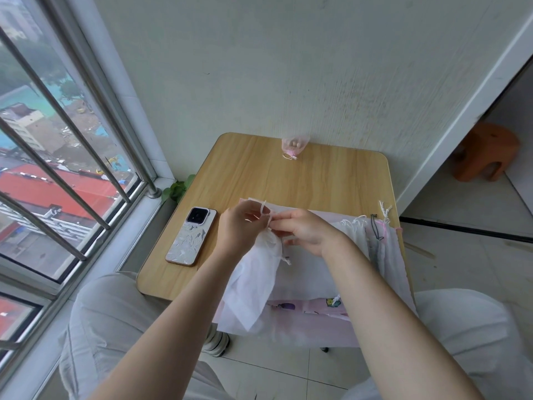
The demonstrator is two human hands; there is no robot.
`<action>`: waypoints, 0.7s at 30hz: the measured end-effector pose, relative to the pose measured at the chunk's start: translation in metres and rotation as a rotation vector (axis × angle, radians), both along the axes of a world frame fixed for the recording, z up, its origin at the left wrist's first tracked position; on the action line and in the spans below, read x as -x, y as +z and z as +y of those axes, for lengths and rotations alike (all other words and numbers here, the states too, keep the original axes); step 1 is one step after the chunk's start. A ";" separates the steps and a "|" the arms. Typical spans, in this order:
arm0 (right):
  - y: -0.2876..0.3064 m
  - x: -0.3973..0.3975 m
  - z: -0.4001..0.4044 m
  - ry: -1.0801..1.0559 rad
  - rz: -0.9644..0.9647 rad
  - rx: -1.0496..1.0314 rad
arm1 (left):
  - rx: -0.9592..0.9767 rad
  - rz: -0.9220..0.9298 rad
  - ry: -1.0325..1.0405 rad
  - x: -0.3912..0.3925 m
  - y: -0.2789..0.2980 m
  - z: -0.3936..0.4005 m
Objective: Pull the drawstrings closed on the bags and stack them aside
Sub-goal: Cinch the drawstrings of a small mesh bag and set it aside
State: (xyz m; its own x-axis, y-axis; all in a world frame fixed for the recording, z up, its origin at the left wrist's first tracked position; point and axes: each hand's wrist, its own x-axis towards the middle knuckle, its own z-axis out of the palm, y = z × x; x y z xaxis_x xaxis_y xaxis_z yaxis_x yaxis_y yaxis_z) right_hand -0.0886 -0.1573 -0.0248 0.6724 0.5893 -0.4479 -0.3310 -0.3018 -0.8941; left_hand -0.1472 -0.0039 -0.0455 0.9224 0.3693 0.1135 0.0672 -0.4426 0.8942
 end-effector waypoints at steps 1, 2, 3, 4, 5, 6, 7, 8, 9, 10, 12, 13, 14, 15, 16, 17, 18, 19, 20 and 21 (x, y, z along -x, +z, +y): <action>0.000 0.000 -0.001 -0.014 0.019 -0.017 | 0.028 0.007 0.005 0.000 0.001 0.001; -0.001 0.000 -0.001 -0.033 0.032 -0.023 | 0.060 0.017 0.005 0.000 0.002 0.001; -0.001 0.000 -0.002 -0.055 0.041 -0.023 | 0.098 0.026 -0.002 0.000 0.004 0.002; -0.002 -0.001 -0.003 -0.078 0.049 -0.018 | 0.133 0.038 -0.013 0.000 0.006 0.002; -0.003 -0.001 -0.003 -0.104 0.054 -0.010 | 0.153 0.051 -0.028 0.000 0.007 0.003; -0.003 -0.002 -0.004 -0.130 0.058 0.000 | 0.156 0.068 -0.042 0.000 0.008 0.004; -0.003 -0.002 -0.004 -0.159 0.065 0.009 | 0.145 0.085 -0.050 0.001 0.008 0.004; -0.003 -0.003 -0.004 -0.189 0.085 0.007 | 0.126 0.104 -0.050 0.000 0.008 0.004; -0.003 -0.004 -0.004 -0.221 0.122 -0.012 | 0.105 0.120 -0.043 0.000 0.009 0.004; -0.002 -0.006 -0.005 -0.256 0.176 -0.051 | 0.085 0.136 -0.029 0.000 0.008 0.004; 0.002 -0.009 -0.005 -0.335 0.294 -0.190 | 0.049 0.163 0.000 -0.001 0.007 0.003; 0.004 -0.011 -0.005 -0.382 0.328 -0.268 | 0.039 0.177 0.010 -0.002 0.006 0.003; 0.005 -0.012 -0.006 -0.435 0.336 -0.332 | 0.042 0.191 0.015 -0.002 0.006 0.002; 0.007 -0.013 -0.007 -0.490 0.330 -0.388 | 0.057 0.205 0.018 -0.003 0.005 0.001; 0.008 -0.014 -0.008 -0.531 0.333 -0.452 | 0.079 0.218 0.020 -0.003 0.005 0.000; 0.010 -0.014 -0.009 -0.550 0.351 -0.522 | 0.104 0.229 0.021 -0.003 0.005 -0.002; 0.012 -0.014 -0.011 -0.547 0.373 -0.578 | 0.125 0.240 0.018 -0.003 0.005 -0.004; 0.015 -0.014 -0.011 -0.531 0.387 -0.589 | 0.140 0.250 0.013 -0.003 0.007 -0.006; 0.017 -0.014 -0.012 -0.511 0.383 -0.545 | 0.156 0.257 0.010 -0.003 0.008 -0.008; 0.019 -0.014 -0.012 -0.489 0.345 -0.456 | 0.177 0.261 0.015 -0.003 0.009 -0.008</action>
State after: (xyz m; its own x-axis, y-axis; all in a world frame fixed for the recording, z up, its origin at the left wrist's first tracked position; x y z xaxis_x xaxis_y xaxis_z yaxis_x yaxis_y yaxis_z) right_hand -0.0743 -0.1690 -0.0056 0.7704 0.4373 -0.4640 -0.6167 0.3264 -0.7163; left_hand -0.1446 -0.0122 -0.0362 0.9064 0.3756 -0.1934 0.3094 -0.2785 0.9092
